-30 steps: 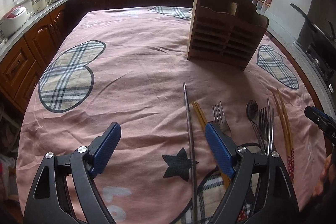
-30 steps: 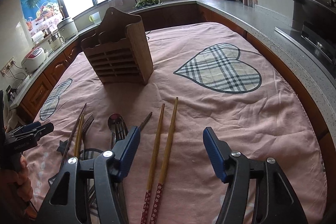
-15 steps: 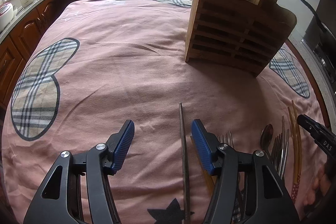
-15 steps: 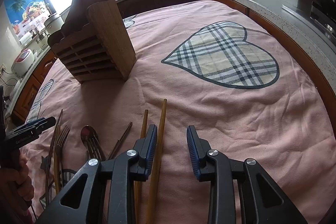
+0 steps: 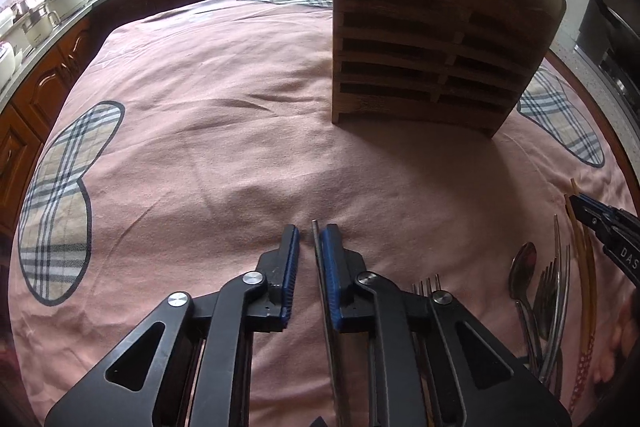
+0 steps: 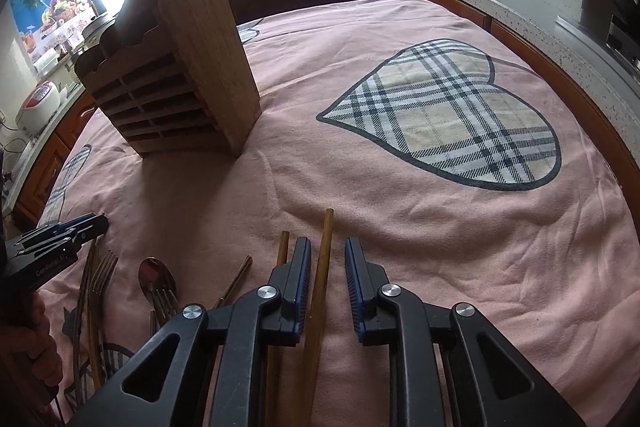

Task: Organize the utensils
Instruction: 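Lower left gripper onto a metal chopstick while right gripper grasps a wooden chopstick, then lift both held chopsticks and carry them over the wooden utensil holder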

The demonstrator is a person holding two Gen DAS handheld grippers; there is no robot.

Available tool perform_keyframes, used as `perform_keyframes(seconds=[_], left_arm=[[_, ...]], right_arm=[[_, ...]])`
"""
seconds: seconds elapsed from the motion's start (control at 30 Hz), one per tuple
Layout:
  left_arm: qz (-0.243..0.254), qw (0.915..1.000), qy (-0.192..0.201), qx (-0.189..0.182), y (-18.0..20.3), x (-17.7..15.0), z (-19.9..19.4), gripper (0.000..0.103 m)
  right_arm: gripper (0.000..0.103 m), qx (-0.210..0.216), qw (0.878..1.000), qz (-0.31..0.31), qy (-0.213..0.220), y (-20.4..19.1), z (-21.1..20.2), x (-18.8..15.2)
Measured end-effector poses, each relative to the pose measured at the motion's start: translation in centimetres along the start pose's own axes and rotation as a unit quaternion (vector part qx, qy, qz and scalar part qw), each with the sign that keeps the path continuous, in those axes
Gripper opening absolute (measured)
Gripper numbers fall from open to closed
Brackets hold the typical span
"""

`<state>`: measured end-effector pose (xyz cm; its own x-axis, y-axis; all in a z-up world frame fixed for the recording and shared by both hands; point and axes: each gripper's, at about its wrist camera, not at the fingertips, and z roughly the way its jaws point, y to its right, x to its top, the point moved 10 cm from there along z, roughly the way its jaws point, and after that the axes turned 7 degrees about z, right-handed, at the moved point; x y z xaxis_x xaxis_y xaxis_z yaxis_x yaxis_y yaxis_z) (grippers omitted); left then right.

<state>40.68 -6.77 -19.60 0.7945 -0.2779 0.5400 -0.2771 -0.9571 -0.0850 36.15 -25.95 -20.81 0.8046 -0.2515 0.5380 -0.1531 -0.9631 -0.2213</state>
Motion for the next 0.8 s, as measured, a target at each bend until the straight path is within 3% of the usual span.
perform_keyframes(seconds=[0.03, 0.23, 0.8], left_arm=[[0.005, 1.0, 0.0, 0.001, 0.2, 0.1, 0.0, 0.005], [-0.005, 0.9997, 0.003, -0.025, 0.4, 0.2, -0.9, 0.004], [-0.051, 0.993, 0.092, -0.056, -1.5, -0.6, -11.9, 0.004]], right_arm=[[0.009, -0.003, 1.0, -0.003, 0.001, 0.0, 0.1, 0.0], [0.005, 0.006, 1.0, -0.001, 0.001, 0.0, -0.3, 0.0], [0.005, 0.047, 0.997, -0.013, 0.061, -2.7, -8.1, 1.1]])
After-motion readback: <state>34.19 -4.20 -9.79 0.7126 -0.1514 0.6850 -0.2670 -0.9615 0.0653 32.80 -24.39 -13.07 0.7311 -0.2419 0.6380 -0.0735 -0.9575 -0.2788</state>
